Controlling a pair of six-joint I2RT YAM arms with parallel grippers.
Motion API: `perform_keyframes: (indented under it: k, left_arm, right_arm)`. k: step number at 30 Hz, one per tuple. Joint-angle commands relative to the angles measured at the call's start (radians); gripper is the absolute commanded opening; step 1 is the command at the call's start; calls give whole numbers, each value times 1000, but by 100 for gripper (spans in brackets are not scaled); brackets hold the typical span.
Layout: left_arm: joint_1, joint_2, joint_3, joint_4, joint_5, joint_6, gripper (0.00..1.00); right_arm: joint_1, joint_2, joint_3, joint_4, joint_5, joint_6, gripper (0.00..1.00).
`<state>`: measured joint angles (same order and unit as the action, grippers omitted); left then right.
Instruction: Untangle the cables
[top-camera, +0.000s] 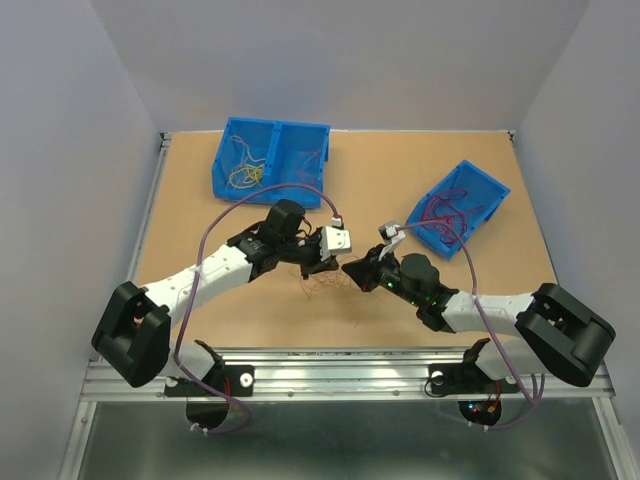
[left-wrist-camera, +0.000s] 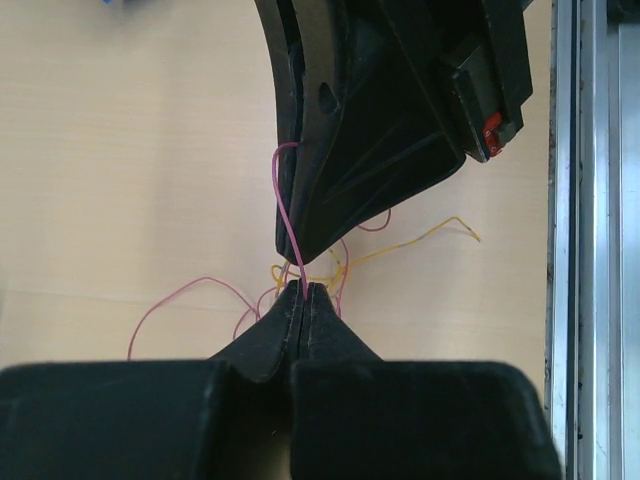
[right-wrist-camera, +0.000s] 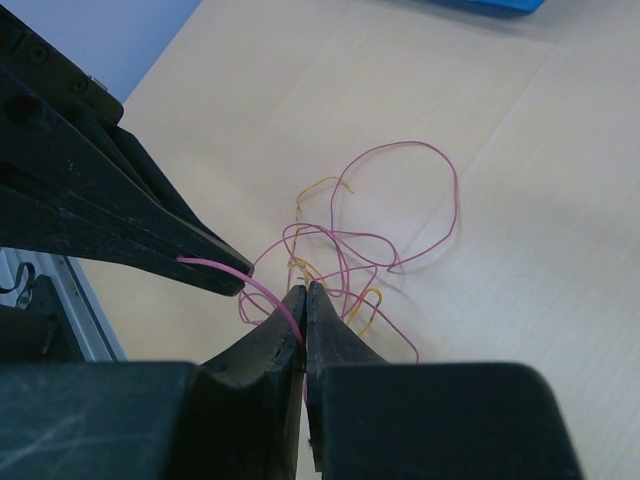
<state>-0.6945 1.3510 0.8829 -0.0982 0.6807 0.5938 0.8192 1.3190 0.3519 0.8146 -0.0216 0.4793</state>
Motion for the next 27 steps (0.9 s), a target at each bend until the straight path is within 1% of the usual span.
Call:
perform_keyframes:
  k: [1, 4, 7, 9, 10, 11, 12, 13, 14, 15, 16, 17, 18, 19, 20, 22, 23, 27]
  left_arm:
    - [-7, -24, 42, 0, -1, -6, 0]
    - [-5, -56, 85, -14, -36, -38, 0]
    - [-5, -81, 183, -43, -118, -86, 0]
    - [-5, -87, 276, -77, -177, -126, 0]
    - [-5, -81, 313, -101, -232, -143, 0]
    - [-5, -73, 394, -118, -263, -155, 0]
    - [-4, -67, 434, -135, -295, -166, 0]
    - [-5, -58, 476, -150, -332, -176, 0]
    - [-4, -41, 549, -173, -399, -186, 0]
    - [-3, -33, 582, -181, -436, -187, 0]
    - [-2, -27, 614, -186, -475, -190, 0]
    - [1, -20, 643, -187, -515, -190, 0]
    - [6, -1, 698, -186, -586, -193, 0]
    - [12, 6, 726, -186, -610, -193, 0]
    - [29, 29, 784, -201, -615, -193, 0]
    - [41, 52, 846, -228, -596, -193, 0]
    - [43, 77, 904, -266, -578, -198, 0]
    - [43, 97, 964, -305, -514, -216, 0]
  right_arm:
    - [6, -18, 38, 26, 11, -5, 10]
    - [8, -12, 33, 26, 2, -27, 23]
    - [8, 17, 36, 26, 3, -39, 24]
    - [8, 34, 41, 32, 0, -41, 28]
    - [6, 52, 41, 40, 0, -41, 31]
    - [8, 60, 41, 46, -1, -41, 31]
    - [6, 69, 42, 49, -3, -41, 32]
    - [8, 77, 47, 55, -3, -41, 39]
    - [8, 91, 45, 66, -5, -39, 43]
    - [6, 97, 47, 73, -6, -39, 46]
    - [6, 103, 47, 80, -6, -38, 54]
    - [8, 108, 47, 86, -8, -36, 58]
    - [6, 117, 45, 96, -6, -36, 62]
    - [6, 121, 45, 104, -8, -38, 68]
    - [8, 126, 45, 125, -11, -41, 69]
    - [6, 138, 50, 147, -12, -48, 73]
    - [6, 140, 58, 158, -17, -62, 75]
    - [6, 108, 53, 201, -11, -128, 78]
